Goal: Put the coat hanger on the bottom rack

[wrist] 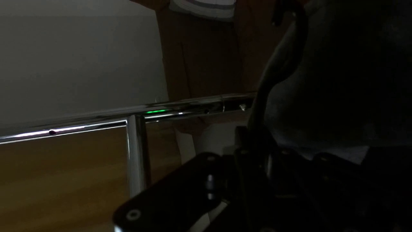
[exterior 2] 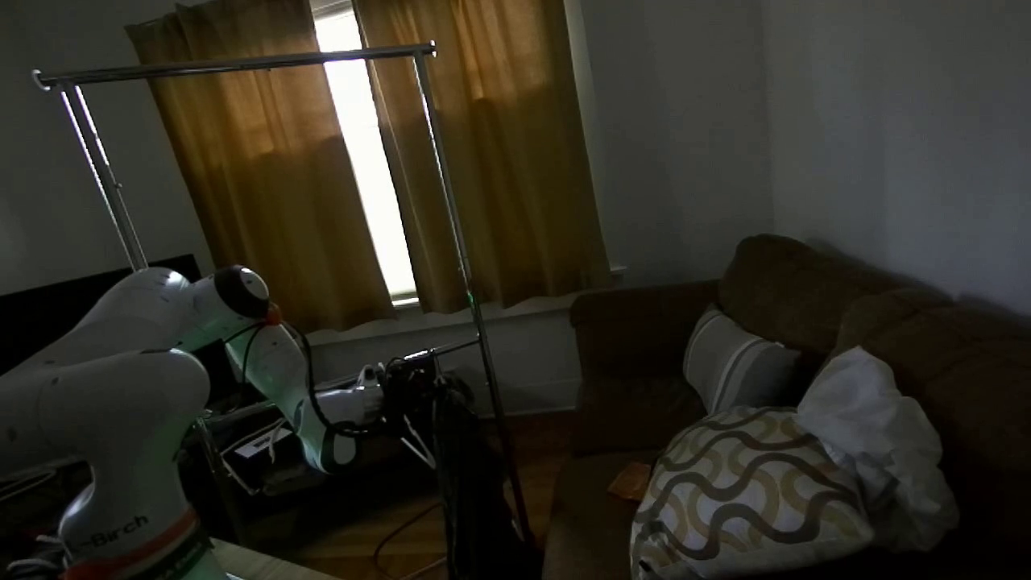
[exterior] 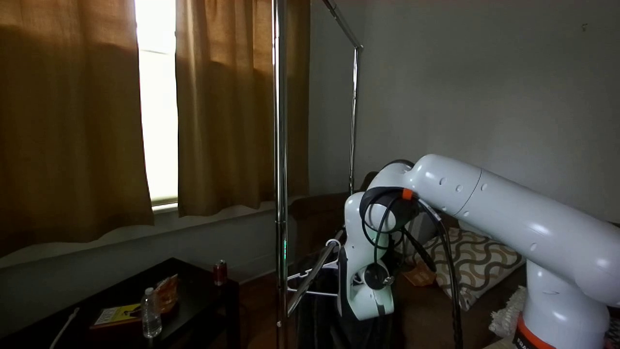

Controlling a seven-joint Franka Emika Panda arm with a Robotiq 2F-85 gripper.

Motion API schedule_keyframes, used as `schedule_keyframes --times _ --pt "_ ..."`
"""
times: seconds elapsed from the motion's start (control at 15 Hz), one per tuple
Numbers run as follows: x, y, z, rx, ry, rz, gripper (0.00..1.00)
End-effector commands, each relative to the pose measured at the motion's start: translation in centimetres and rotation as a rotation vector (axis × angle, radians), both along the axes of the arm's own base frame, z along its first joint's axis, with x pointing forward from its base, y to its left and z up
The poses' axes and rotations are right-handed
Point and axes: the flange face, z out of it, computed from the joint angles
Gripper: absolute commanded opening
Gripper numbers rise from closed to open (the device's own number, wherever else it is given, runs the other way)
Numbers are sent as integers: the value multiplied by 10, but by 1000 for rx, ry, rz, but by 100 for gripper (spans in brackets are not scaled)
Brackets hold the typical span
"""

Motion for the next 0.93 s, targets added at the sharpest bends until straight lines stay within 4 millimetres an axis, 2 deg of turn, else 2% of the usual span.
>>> schedule_keyframes --times 0.0,0.33,0.53,0.87 --pt "1 1 -6 14 29 3 42" --pt "-12 -1 8 34 104 -36 80" --pt "-20 -6 24 58 158 -62 99" --pt "-35 -20 49 121 242 -95 100"
